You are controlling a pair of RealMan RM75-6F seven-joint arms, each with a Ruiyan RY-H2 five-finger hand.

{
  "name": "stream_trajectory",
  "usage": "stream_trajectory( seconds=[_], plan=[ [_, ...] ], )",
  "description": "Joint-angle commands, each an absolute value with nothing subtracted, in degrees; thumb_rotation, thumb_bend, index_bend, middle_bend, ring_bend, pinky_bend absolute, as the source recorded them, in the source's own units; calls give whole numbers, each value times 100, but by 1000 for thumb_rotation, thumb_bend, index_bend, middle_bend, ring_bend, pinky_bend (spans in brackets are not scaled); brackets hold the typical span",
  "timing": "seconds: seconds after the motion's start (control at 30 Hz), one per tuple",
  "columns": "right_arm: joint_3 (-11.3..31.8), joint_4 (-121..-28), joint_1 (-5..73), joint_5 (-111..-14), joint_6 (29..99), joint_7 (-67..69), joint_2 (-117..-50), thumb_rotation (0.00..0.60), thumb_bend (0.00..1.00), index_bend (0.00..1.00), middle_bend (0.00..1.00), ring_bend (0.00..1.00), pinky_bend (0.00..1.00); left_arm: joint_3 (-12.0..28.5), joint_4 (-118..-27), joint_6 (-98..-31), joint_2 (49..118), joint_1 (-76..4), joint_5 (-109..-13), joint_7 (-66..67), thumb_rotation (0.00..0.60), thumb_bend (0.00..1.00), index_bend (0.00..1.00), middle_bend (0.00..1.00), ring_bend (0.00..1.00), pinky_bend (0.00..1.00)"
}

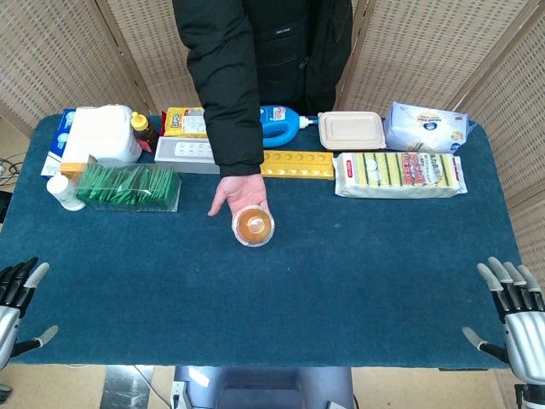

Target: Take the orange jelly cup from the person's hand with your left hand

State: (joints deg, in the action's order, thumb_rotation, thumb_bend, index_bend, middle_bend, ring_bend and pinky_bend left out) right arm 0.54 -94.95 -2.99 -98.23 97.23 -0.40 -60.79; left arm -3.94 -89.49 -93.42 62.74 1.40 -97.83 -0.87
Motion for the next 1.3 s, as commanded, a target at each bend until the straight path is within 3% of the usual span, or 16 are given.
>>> stream_trajectory(
  seconds=[0.03,0.23,0.43,0.57,0.73,0.93,1.1,1.3],
  plan=[
    [54,-9499,-296,-9826,9718,-54,-6083,600,19,0,0,0,0,-398,-8946,-9337,6275,140,-9786,-76,600,77,0,0,0,50],
    [26,-9534,-302,-9898,9731,-126,-6089,600,20,0,0,0,0,-423,-9049,-9202,6250,71,-9812,-47,600,78,0,0,0,51],
    [17,-9550,-273,-9856,9641,-107,-6085,600,21,0,0,0,0,-343,-10101,-9244,5875,-183,-10453,652,600,78,0,0,0,50],
    [38,-9546,-272,-9830,9665,-22,-6062,600,24,0,0,0,0,-157,-11349,-8534,5396,-689,-10509,1118,600,85,0,0,0,51],
    [42,-9530,-254,-9799,9627,38,-6047,600,27,0,0,0,0,348,-12408,-7443,5199,-1426,-9769,1873,600,102,0,0,0,51],
    [54,-9538,-218,-9770,9569,53,-6029,600,28,0,0,0,0,1114,-12714,-6302,5841,-2538,-8111,3059,600,137,0,0,0,51],
    [57,-9517,-201,-9730,9528,109,-6019,600,28,0,0,0,0,1503,-12506,-6216,6634,-3253,-7229,4151,600,141,0,0,0,51],
    [64,-9500,-147,-9684,9425,142,-6023,600,29,0,0,0,0,1661,-12450,-6400,7412,-3971,-6162,5411,600,141,0,0,0,51]
  ],
)
